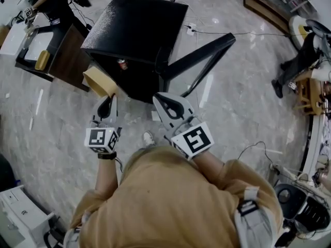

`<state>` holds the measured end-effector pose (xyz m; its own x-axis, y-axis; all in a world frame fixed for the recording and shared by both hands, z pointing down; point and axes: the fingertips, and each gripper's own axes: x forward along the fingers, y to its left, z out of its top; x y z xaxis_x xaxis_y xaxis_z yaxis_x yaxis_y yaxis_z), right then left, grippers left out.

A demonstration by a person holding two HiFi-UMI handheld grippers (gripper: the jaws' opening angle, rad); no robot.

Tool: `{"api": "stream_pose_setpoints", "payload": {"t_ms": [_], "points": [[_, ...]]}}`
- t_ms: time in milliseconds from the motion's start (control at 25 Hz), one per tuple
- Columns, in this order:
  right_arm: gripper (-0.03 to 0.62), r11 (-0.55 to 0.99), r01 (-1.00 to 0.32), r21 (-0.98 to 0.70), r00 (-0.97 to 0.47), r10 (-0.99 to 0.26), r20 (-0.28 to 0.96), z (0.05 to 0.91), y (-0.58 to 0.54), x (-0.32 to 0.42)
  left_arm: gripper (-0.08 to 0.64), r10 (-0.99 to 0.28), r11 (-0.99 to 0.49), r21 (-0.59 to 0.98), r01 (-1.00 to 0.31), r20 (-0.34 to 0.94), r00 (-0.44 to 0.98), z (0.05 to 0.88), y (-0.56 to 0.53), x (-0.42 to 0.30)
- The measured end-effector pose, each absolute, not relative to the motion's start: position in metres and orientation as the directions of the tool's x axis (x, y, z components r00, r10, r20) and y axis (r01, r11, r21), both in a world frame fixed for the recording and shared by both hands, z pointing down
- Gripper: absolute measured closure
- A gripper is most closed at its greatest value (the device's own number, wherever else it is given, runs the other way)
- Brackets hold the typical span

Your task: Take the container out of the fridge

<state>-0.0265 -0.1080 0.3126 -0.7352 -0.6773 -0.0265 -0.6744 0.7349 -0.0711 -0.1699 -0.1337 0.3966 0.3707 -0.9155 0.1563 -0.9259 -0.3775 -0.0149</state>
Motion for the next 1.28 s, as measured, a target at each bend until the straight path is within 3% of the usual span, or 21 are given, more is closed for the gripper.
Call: {"api": "stream_pose_setpoints", "payload": {"t_ms": [880,1280], "points": [[0.589,0.624,-0.779,-0.07,-0.623,-0.782,-0.036,0.297,-0.141,0.008,0.543,-0.96,-0.278,0.059,-0.959,-0.066,0.274,0.327,-0.109,-0.238],[0.589,0.579,-0.814,-0.054,-0.576,-0.815,-0.062,0.282,-0.149,0.017,0.543,-0.97,-0.229,0.075,-0.971,-0.103,0.22,0.316,-0.095,-0.263]]}}
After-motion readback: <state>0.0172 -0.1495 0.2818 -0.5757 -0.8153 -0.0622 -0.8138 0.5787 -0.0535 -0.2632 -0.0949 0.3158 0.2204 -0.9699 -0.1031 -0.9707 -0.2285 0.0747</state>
